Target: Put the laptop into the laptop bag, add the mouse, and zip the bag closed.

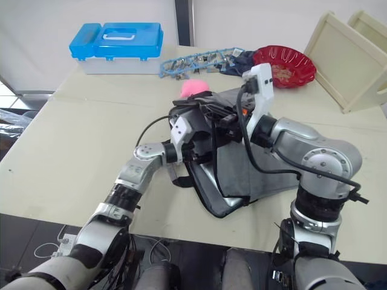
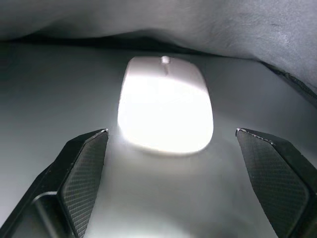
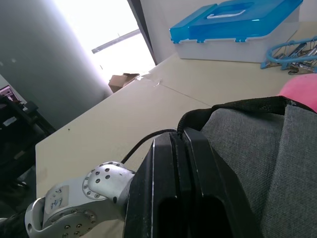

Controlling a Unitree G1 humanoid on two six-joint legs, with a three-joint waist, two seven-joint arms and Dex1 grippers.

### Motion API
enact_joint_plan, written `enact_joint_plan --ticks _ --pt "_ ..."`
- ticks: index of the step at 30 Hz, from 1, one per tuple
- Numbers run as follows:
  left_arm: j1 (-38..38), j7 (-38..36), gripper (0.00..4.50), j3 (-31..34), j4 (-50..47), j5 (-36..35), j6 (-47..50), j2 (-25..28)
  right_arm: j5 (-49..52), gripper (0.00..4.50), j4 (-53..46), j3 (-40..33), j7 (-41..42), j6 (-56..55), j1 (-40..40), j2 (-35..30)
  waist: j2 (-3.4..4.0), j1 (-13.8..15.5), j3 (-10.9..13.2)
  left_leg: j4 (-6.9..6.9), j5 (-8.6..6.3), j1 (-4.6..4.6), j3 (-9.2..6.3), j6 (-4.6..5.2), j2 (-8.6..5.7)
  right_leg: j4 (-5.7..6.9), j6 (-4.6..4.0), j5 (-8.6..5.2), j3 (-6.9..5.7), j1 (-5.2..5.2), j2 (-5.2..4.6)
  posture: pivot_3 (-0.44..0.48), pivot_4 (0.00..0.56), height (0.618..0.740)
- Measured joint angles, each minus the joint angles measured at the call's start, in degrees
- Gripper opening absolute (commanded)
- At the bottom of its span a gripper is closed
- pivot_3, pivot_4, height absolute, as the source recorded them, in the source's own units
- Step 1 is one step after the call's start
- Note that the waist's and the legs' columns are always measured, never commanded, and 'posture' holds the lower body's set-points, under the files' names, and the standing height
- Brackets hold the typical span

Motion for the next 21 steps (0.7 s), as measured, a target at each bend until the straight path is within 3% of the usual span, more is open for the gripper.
enact_joint_plan --ticks 5,9,14,21 --pt "12.9 -2.4 4.43 6.0 -22.5 -8.9 9.6 8.5 -1.0 0.0 -0.3 3.9 2.5 -3.4 1.6 -3.1 0.03 -0.2 0.0 -0.03 0.0 0.0 -0.07 0.0 0.02 0.02 0.0 0.0 0.0 -0.02 0.0 0.0 0.15 0.74" --pt "19.9 -4.0 4.43 13.7 -32.6 -15.1 17.7 19.3 -10.1 0.0 -3.9 16.3 11.6 -12.6 6.2 -14.9 0.06 0.0 0.0 -0.05 -0.01 0.06 -0.12 0.0 0.02 -0.05 0.0 0.0 0.01 0.06 0.0 0.0 0.15 0.74" --pt "28.7 -3.2 4.43 20.7 -35.0 -16.4 19.8 25.8 -16.5 0.0 -4.0 25.2 16.8 -18.8 10.6 -16.9 0.05 0.0 0.0 -0.05 -0.02 0.01 -0.11 0.03 0.01 -0.13 0.01 0.0 0.0 0.07 0.0 0.0 0.15 0.74" --pt "33.2 -2.2 4.43 26.1 -37.6 -18.3 21.0 29.2 -19.8 0.0 -4.6 30.4 22.7 -21.8 14.9 -19.9 0.02 0.2 0.0 -0.08 -0.02 0.01 -0.13 0.03 0.02 -0.14 0.01 0.0 -0.02 0.08 0.0 0.0 0.15 0.74"
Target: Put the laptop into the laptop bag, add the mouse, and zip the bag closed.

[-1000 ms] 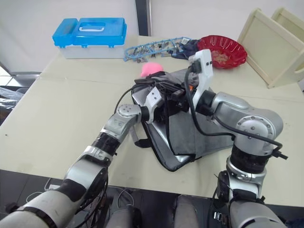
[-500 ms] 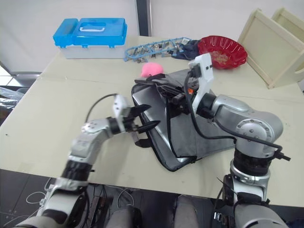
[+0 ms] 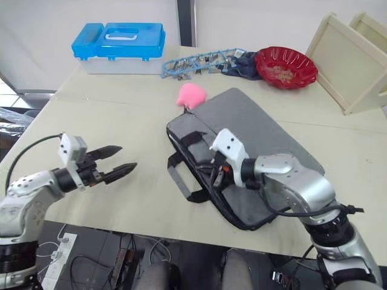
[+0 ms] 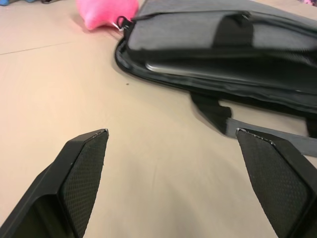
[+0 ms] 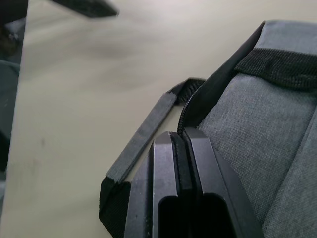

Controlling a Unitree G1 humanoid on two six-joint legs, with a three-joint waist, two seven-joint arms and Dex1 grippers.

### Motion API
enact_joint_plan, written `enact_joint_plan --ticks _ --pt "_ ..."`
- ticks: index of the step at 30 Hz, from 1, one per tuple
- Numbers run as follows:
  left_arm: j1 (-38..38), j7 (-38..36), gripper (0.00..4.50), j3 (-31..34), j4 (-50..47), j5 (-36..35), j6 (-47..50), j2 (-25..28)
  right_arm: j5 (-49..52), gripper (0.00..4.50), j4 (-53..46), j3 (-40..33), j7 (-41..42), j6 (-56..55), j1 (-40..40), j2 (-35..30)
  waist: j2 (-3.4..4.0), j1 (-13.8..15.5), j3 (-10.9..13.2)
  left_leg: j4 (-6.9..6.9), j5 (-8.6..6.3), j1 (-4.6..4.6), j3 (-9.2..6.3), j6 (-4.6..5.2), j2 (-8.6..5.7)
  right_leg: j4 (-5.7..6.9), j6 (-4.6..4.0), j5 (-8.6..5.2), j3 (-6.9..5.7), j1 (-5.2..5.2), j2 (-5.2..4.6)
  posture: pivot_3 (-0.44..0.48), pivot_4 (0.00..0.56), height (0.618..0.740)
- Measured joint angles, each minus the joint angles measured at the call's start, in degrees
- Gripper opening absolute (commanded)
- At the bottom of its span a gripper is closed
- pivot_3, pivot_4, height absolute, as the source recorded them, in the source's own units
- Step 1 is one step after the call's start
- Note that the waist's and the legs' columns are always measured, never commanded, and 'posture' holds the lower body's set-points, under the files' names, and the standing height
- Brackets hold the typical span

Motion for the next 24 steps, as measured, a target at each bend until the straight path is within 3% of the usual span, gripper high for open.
enact_joint_plan --ticks 2,5,9,12,15,20,24 --pt "0.3 0.1 4.43 0.6 -0.2 -0.3 0.3 0.7 -0.7 0.0 -0.1 0.7 1.2 -1.0 1.4 -0.2 0.0 -0.1 0.0 -0.01 0.0 0.01 0.02 0.0 0.0 0.0 0.0 0.0 0.0 -0.01 0.0 0.0 0.15 0.74" --pt "-0.6 0.3 4.5 0.7 -0.2 -0.6 0.5 1.1 -3.0 1.07 -0.1 1.2 2.9 -4.4 1.6 -0.7 0.0 -0.1 0.0 0.0 0.0 0.04 0.03 0.0 0.0 0.03 -0.01 0.0 0.02 0.0 0.0 0.0 0.15 0.74" --pt "-3.9 0.0 4.5 0.3 2.1 -0.9 1.4 2.0 -3.2 3.11 0.3 0.5 6.2 -7.0 2.6 -1.2 0.0 0.0 0.0 0.02 0.0 0.04 0.04 0.0 0.0 0.02 -0.01 0.0 0.02 0.0 0.0 0.0 0.15 0.74" --pt "-9.1 -1.3 4.5 -1.2 6.8 -1.6 2.7 3.1 1.9 4.47 0.4 -5.2 9.1 -5.1 4.3 -3.0 -0.03 0.5 0.0 0.06 0.0 0.0 0.04 0.0 -0.01 0.0 -0.01 0.0 0.02 0.01 0.0 0.0 0.15 0.74" --pt "-15.5 -2.7 4.5 -3.5 12.4 -1.6 3.2 3.3 9.0 4.47 1.7 -14.1 10.8 -0.6 3.2 -5.7 -0.03 0.7 0.0 0.06 0.0 0.02 0.04 0.01 -0.01 0.02 -0.01 0.01 0.01 0.02 0.0 0.0 0.15 0.74" --pt "-29.5 -5.9 4.5 -10.3 29.9 2.8 -1.0 1.9 15.8 4.47 12.6 -29.6 14.0 7.9 4.1 -17.0 -0.09 1.5 0.0 -0.07 -0.01 0.04 0.13 0.02 -0.03 -0.13 -0.01 0.01 -0.04 0.04 0.0 0.0 0.15 0.74" --pt "-40.1 -8.4 4.5 -14.6 46.8 6.8 -6.0 -2.7 13.9 4.47 18.3 -36.6 17.5 8.1 13.8 -23.4 -0.21 2.2 0.0 -0.16 -0.03 0.03 0.19 0.06 -0.07 -0.31 0.06 0.05 -0.11 0.08 0.0 0.0 0.15 0.74"
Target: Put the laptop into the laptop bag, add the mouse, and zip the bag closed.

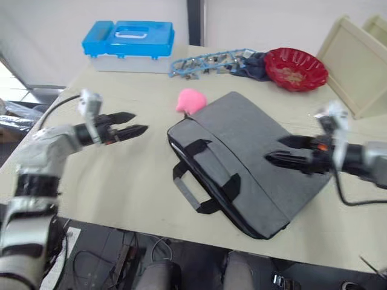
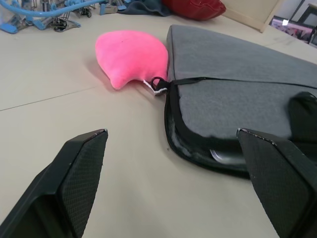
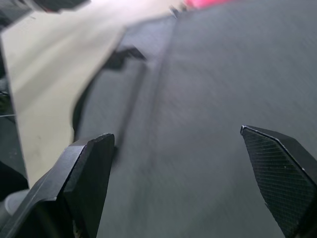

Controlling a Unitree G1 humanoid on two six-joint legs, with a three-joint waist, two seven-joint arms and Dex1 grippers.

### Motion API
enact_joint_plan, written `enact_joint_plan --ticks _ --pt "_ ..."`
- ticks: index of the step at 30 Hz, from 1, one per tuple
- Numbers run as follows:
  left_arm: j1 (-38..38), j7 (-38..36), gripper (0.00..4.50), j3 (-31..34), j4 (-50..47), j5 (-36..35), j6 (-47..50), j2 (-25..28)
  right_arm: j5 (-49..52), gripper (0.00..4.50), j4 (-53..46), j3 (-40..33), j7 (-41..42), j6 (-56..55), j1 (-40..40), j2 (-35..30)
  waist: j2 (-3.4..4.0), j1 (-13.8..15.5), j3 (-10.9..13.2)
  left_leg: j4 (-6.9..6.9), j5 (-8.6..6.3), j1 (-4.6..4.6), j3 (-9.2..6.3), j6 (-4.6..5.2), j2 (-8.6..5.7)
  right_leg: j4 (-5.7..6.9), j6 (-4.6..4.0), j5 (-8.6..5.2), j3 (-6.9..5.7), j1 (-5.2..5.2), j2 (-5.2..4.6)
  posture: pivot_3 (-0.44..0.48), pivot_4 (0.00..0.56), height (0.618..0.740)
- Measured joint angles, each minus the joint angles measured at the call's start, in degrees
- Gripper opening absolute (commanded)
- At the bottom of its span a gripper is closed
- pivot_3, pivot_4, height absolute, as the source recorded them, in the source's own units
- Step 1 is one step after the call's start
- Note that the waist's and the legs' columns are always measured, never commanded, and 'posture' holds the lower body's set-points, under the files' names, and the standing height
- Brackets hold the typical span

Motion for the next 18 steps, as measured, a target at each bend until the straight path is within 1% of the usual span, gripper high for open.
enact_joint_plan --ticks 3,5,8,11,14,17,18 --pt "-5.5 -1.6 4.5 -1.8 11.2 3.2 -5.2 -3.1 -2.1 4.47 1.4 -3.9 2.5 -0.7 8.4 -1.9 -0.04 -0.6 0.0 -0.06 -0.02 0.0 0.02 0.03 -0.01 -0.12 0.04 0.02 -0.04 0.01 0.0 0.0 0.15 0.74" --pt "-9.9 -1.7 4.5 -2.9 19.7 5.5 -9.0 -6.8 -4.2 4.47 2.4 -8.0 4.7 -1.0 17.9 -3.1 -0.11 -0.4 0.0 -0.06 -0.03 0.0 -0.01 0.05 -0.02 -0.19 0.11 0.07 -0.06 0.08 0.0 0.0 0.15 0.74" --pt "-13.1 -1.6 4.5 -4.0 27.5 8.4 -13.0 -10.3 -5.6 4.47 3.5 -12.3 7.1 0.6 27.8 -3.0 -0.14 -0.2 0.1 -0.04 -0.07 0.01 0.01 0.13 -0.06 -0.37 0.2 0.18 -0.03 0.16 0.0 0.0 0.15 0.74" --pt "-14.8 -1.6 4.5 -4.4 32.8 10.3 -15.5 -12.3 -3.6 4.47 0.8 -16.3 7.1 4.5 32.8 0.4 -0.27 -0.9 0.1 0.01 -0.08 0.02 -0.01 0.16 -0.05 -0.37 0.19 0.25 0.0 0.18 0.0 0.0 0.15 0.74" --pt "-16.5 -1.6 4.5 -4.0 35.6 11.6 -16.7 -12.7 -1.4 4.47 -3.5 -16.5 5.6 7.8 35.7 5.2 -0.26 -0.9 0.1 0.16 -0.08 0.02 -0.06 0.16 -0.05 -0.34 0.17 0.32 0.04 0.23 0.0 0.0 0.15 0.74" --pt "-16.6 -1.8 3.73 -4.0 36.4 12.6 -17.9 -13.3 -0.2 4.5 -5.4 -17.0 2.6 10.0 36.0 8.5 -0.29 -0.8 0.0 0.27 -0.09 0.02 -0.1 0.18 -0.04 -0.38 0.17 0.4 0.03 0.3 -0.01 0.0 0.15 0.74" --pt "-16.6 -2.1 3.32 -3.9 36.6 12.7 -18.2 -13.8 0.1 4.5 -6.1 -17.0 1.2 10.4 36.0 10.1 -0.32 -0.7 0.0 0.27 -0.09 0.03 -0.12 0.18 -0.04 -0.39 0.17 0.4 0.01 0.32 -0.01 0.0 0.15 0.74"
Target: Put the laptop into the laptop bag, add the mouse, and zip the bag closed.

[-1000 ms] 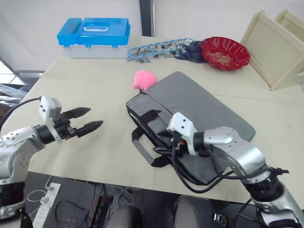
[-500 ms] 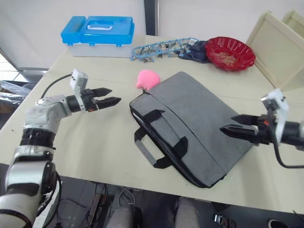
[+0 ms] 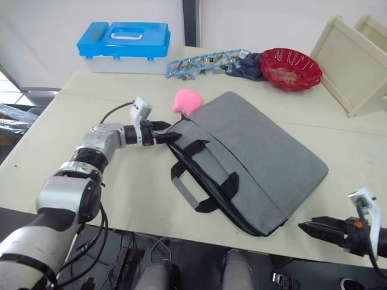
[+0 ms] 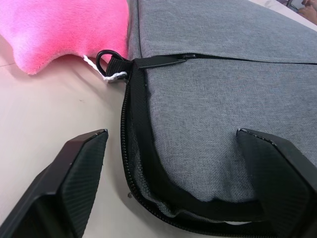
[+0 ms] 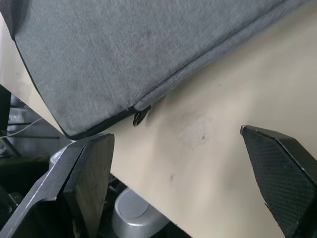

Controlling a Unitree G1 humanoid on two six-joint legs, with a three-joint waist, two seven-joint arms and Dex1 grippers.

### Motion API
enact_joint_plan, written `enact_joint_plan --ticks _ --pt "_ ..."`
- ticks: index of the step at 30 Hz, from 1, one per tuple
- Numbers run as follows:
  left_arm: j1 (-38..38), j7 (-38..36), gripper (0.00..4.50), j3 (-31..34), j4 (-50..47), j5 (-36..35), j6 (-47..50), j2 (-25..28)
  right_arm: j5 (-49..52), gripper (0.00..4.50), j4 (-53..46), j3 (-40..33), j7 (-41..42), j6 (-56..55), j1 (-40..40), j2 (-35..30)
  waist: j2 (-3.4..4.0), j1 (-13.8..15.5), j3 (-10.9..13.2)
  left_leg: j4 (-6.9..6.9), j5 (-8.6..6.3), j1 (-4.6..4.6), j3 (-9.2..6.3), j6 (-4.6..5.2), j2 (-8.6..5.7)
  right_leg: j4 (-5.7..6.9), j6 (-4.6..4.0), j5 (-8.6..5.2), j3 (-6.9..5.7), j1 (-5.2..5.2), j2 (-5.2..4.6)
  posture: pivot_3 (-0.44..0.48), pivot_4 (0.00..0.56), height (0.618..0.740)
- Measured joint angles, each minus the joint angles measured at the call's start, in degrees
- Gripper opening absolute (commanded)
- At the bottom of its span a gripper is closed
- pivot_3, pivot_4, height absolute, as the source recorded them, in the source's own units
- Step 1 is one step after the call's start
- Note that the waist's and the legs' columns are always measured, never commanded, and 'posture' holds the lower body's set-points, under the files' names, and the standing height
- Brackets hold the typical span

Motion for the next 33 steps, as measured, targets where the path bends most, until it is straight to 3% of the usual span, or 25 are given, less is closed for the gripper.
enact_joint_plan --ticks 7,18,28,29,33 --pt "-0.5 -0.9 0.03 1.0 0.7 1.2 -1.1 -0.4 4.7 4.5 0.7 0.3 -9.7 5.7 -8.2 8.8 0.02 -0.1 -0.1 0.04 -0.01 0.17 -0.02 0.02 0.01 0.0 -0.01 0.03 -0.01 0.17 0.0 0.0 0.15 0.74" --pt "-0.5 -1.9 0.03 1.0 0.6 1.9 -1.6 -0.3 8.3 4.5 3.4 0.6 -13.6 8.2 -12.2 10.2 0.02 -0.2 -0.1 0.03 -0.01 0.16 -0.01 0.02 0.01 -0.02 -0.01 0.03 -0.02 0.17 0.0 0.0 0.15 0.74" --pt "1.9 -3.4 0.0 1.8 -1.9 2.0 -2.1 0.5 8.1 0.25 9.8 2.4 -12.7 4.9 -15.0 10.4 0.03 -0.3 -0.1 0.02 -0.01 0.19 0.01 0.02 0.01 -0.02 0.0 0.03 -0.01 0.18 0.0 0.0 0.15 0.74" --pt "2.0 -3.5 0.0 1.9 -2.1 2.0 -2.1 0.5 8.2 0.06 10.4 2.6 -12.3 4.6 -15.2 10.2 0.03 -0.3 -0.1 0.02 -0.01 0.19 0.01 0.02 0.01 -0.01 0.0 0.03 -0.01 0.18 0.0 0.0 0.15 0.74" --pt "3.4 -4.3 0.0 2.0 -4.5 1.9 -1.3 1.1 7.7 0.06 13.5 4.6 -11.0 2.4 -17.1 9.0 0.04 -0.4 -0.1 0.03 -0.01 0.21 0.03 0.03 0.01 0.0 0.0 0.03 0.01 0.2 0.0 0.0 0.15 0.74"
